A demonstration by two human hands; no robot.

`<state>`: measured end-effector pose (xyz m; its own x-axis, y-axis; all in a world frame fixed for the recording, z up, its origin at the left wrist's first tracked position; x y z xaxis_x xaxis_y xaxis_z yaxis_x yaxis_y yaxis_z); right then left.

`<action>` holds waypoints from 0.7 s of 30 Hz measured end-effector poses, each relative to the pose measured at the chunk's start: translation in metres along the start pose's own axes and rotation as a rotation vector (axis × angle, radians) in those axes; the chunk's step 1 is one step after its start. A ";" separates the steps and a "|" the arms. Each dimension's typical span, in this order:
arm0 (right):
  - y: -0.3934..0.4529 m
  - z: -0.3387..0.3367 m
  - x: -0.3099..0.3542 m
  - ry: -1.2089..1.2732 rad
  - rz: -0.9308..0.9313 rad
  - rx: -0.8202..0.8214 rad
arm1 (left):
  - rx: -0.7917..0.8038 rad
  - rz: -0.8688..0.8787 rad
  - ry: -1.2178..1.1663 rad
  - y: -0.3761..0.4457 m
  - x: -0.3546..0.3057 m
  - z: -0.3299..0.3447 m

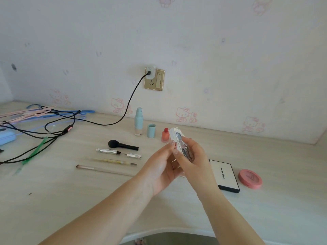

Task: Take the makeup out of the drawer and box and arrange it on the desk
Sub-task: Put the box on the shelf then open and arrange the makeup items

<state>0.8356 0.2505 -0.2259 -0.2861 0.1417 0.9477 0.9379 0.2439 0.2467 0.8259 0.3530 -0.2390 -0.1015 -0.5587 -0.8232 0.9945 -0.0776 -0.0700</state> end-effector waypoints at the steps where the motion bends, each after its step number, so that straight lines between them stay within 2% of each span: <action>1: 0.001 -0.005 -0.001 -0.011 0.003 0.004 | 0.000 0.004 0.005 0.002 0.002 0.005; 8: 0.000 -0.034 -0.006 -0.026 -0.020 -0.032 | -0.014 -0.036 0.073 0.017 0.016 0.032; 12: 0.007 -0.054 -0.009 0.254 0.088 -0.112 | -0.038 -0.056 0.026 0.027 0.022 0.042; 16: 0.018 -0.073 -0.011 0.429 0.194 -0.158 | -0.056 -0.071 -0.030 0.043 0.027 0.051; 21: 0.039 -0.105 -0.021 0.698 0.385 -0.298 | -0.103 -0.106 -0.061 0.070 0.030 0.056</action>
<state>0.8988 0.1564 -0.2145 0.1582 -0.4847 0.8603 0.9855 0.0233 -0.1680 0.8915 0.2843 -0.2373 -0.2043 -0.6009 -0.7728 0.9751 -0.0557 -0.2144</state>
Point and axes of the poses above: each hand's wrist, its own y-axis towards the middle knuckle, its own z-axis out of the palm, x = y × z, the point moved 2 cm from there along y, towards the middle knuckle, and after that the axes turned 4 degrees about y, right-handed, at the moved point
